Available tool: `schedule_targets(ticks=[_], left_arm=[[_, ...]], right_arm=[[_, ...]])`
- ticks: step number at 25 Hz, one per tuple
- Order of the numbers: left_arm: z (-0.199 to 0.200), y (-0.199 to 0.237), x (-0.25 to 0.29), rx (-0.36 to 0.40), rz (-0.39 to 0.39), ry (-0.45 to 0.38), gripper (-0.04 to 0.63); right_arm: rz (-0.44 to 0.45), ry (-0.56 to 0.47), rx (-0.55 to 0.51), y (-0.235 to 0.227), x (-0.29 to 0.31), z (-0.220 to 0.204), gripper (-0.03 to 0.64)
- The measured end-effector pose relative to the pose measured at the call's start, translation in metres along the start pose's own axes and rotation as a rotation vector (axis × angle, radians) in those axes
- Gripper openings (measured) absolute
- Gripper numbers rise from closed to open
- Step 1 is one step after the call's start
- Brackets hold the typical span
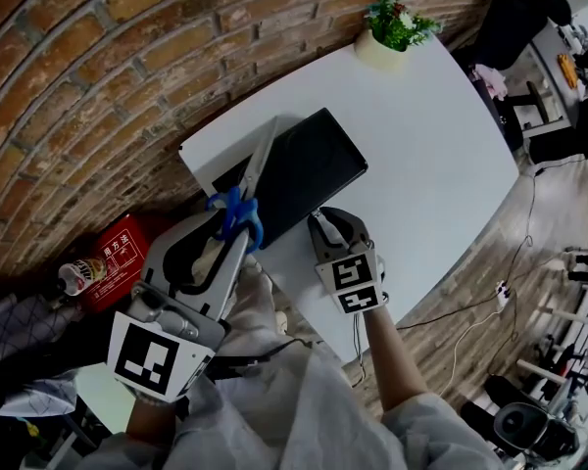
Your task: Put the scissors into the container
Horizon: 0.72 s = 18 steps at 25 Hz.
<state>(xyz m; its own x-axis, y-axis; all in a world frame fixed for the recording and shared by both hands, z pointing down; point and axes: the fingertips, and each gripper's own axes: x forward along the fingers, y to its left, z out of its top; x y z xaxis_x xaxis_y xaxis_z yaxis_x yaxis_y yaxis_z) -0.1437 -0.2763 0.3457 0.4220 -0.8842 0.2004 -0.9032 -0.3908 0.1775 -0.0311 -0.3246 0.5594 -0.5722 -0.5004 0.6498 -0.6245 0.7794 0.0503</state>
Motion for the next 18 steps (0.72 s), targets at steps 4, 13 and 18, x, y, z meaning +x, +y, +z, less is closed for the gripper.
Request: schedule_targets(ticks=[4,13,18], left_arm=[[0.002,-0.002,0.003,0.020,-0.008,-0.015,0.100],[0.004,-0.015,0.008,0.046,-0.036,-0.017,0.100],[0.001,-0.027,0.012,0.040,-0.063,-0.007,0.100]], right_arm=[[-0.008,-0.001,-0.001,-0.001,-0.001,-0.002,0.095],[-0.025,0.016,0.010,-0.002,-0.020,-0.019,0.094],[-0.040,0.028,0.016,-0.004,-0.034,-0.032,0.094]])
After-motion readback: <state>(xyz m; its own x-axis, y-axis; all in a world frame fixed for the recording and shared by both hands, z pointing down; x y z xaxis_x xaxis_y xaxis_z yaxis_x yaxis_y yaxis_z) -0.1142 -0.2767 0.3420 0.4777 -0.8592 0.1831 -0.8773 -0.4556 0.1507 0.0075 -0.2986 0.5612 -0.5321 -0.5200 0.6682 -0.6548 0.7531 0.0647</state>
